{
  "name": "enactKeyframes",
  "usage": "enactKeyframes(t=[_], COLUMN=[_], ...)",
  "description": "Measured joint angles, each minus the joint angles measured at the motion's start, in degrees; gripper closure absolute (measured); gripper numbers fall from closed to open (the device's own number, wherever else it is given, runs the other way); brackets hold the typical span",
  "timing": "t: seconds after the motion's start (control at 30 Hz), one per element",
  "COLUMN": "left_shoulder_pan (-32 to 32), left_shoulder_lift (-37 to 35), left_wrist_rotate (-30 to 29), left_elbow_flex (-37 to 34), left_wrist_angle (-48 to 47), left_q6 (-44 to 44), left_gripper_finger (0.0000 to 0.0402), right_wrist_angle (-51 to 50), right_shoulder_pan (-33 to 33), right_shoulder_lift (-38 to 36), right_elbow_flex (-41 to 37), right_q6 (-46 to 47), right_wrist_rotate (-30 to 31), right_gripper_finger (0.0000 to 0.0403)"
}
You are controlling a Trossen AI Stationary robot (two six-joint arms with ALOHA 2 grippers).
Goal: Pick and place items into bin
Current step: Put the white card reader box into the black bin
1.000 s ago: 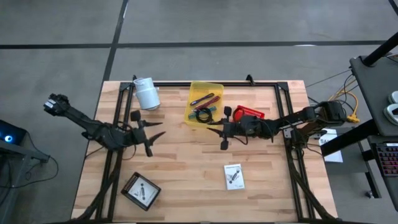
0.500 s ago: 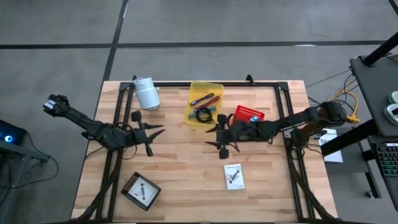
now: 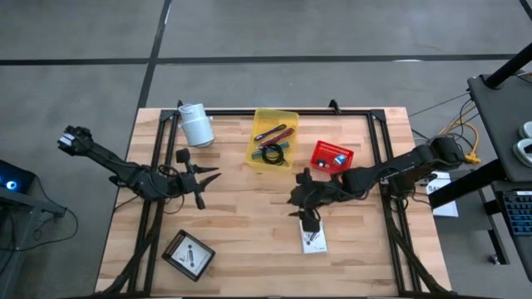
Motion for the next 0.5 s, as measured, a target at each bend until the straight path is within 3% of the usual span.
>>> enactKeyframes(t=[0.13,0.37,0.5], left_shoulder_pan=[0.0,0.0,0.0], left_shoulder_lift=[0.2,0.1,0.2], left_wrist_rotate=[0.0,0.0,0.0], left_elbow_flex=[0.0,0.0,0.0], left_wrist_angle=[0.0,0.0,0.0], left_q6=[0.0,0.0,-0.1], left_gripper_finger=[0.0343,0.0343,0.0343], right_wrist_angle=[1.3,2.0,1.9], right_shoulder_pan=[1.8,2.0,2.4], right_shoulder_lift=[0.0,0.0,0.0], right_elbow_flex=[0.0,-0.1,-0.1], right_q6=[8.2,37.5,49.6], right_wrist_rotate=[-0.1,3.5,3.9], right_gripper_finger=[0.0216,0.0216,0.0216])
